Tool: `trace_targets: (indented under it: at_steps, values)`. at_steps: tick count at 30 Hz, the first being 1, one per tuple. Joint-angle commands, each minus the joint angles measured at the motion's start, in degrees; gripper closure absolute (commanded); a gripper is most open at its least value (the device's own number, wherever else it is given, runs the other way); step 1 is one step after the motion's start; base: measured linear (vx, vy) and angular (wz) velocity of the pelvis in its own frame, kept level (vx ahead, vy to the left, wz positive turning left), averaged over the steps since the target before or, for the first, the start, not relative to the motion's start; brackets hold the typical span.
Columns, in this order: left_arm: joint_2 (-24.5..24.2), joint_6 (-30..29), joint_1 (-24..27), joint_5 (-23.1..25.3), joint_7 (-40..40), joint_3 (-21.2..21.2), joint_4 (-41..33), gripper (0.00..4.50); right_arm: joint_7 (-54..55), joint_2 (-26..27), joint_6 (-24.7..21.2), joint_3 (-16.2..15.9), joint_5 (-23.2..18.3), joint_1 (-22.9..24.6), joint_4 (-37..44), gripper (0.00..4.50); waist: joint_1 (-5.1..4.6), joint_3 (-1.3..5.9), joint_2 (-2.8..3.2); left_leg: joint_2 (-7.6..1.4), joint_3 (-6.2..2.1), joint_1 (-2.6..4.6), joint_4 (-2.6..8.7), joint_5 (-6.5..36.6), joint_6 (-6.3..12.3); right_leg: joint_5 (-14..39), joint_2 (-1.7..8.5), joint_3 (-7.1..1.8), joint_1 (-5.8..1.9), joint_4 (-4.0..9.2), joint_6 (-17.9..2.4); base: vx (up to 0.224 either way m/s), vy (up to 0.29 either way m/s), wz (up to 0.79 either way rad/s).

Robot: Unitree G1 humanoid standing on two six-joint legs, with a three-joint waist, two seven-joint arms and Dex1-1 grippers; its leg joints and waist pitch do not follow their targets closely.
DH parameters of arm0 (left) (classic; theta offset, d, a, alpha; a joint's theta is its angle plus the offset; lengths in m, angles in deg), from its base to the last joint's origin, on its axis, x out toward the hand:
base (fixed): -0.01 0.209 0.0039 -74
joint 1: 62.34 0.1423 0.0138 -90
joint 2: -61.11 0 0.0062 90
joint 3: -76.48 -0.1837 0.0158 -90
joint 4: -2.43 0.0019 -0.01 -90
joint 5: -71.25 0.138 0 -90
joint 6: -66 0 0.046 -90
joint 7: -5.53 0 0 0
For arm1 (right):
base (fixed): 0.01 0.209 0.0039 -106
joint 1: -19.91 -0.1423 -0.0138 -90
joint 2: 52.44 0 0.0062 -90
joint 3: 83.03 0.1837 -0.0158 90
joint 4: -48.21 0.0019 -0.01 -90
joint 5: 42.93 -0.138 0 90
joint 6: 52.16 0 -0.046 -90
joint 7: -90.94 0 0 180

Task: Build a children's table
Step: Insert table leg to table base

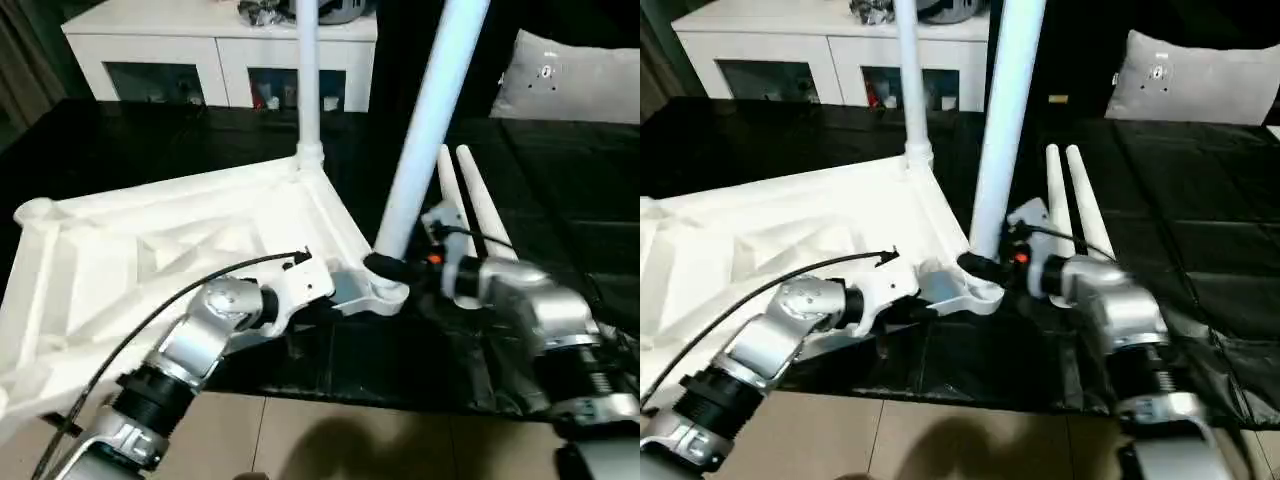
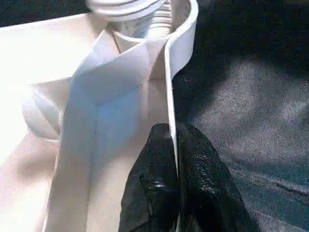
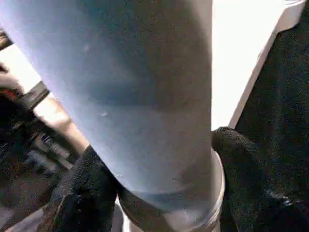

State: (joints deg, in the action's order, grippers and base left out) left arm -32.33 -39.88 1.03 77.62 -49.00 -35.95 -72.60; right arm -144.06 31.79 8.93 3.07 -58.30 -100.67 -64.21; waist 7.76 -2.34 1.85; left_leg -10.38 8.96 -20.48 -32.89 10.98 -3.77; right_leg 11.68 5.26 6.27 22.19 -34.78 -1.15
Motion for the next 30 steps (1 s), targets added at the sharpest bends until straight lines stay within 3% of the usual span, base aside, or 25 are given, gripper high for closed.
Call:
trace_targets:
  at_steps: [1,4,7,15,20,25,30]
  values:
    - [-1.5,0.3,0.9,1.1,-1.3,-1.9,1.8,4.50,-0.8,-0.6,-1.7,-0.5,-0.8,0.3,1.4,1.92,0.16,3.44,-0.68,-2.73,-0.34,-0.20,3.04,4.9,4.24,4.6,4.03,-3.38,-3.42,3.58,-12.3,0.000,0.000,0.00]
    - [-1.9,1.4,0.3,1.1,-1.6,-2.0,3.0,4.50,-2.1,-0.8,-3.1,-1.6,-1.1,1.1,2.7,1.92,0.28,3.31,-1.00,-2.71,-0.25,-0.16,3.12,6.0,3.48,7.2,4.01,-3.40,-3.30,3.84,-11.7,0.000,0.000,0.00]
    - [-1.9,1.8,-0.1,1.4,-1.6,-1.9,3.8,4.50,-2.2,-0.2,-3.7,-2.2,-1.2,1.7,3.5,1.92,0.36,3.33,-0.88,-2.80,-0.37,-0.15,3.24,6.3,3.09,8.7,4.08,-3.41,-3.22,3.89,-10.8,0.000,0.000,0.00]
    - [-2.4,3.0,-0.4,0.7,-3.2,-2.2,4.0,4.50,1.4,2.1,-1.0,-2.5,1.1,1.5,-2.0,1.92,0.39,3.48,-0.67,-2.79,-0.38,-0.16,3.12,4.9,2.64,6.7,4.13,-3.46,-3.14,3.60,-11.3,0.000,0.000,0.00]
    - [-2.6,3.6,-0.7,0.6,-3.9,-2.2,4.7,4.50,1.8,1.9,-0.7,-2.3,1.5,1.8,-3.2,1.92,0.41,3.43,-0.49,-2.82,-0.40,-0.01,3.25,6.3,2.17,7.3,4.10,-3.45,-3.16,3.68,-11.3,0.000,0.000,0.00]
    - [-2.8,3.8,-0.9,0.8,-4.0,-2.2,5.1,4.50,1.0,1.2,-1.0,-2.5,1.3,2.1,-2.9,1.92,0.33,3.27,-0.65,-2.78,-0.36,0.08,3.42,8.0,1.68,9.8,4.11,-3.51,-3.23,4.04,-10.6,0.000,0.000,0.00]
    - [-2.9,4.1,-1.2,0.7,-4.1,-2.2,5.6,4.50,-1.0,-0.2,-2.0,-3.2,0.8,2.6,-1.4,1.92,0.36,3.37,-0.72,-2.79,-0.35,0.02,3.32,6.9,2.12,8.0,4.04,-3.54,-3.29,3.79,-10.8,0.000,0.000,0.00]
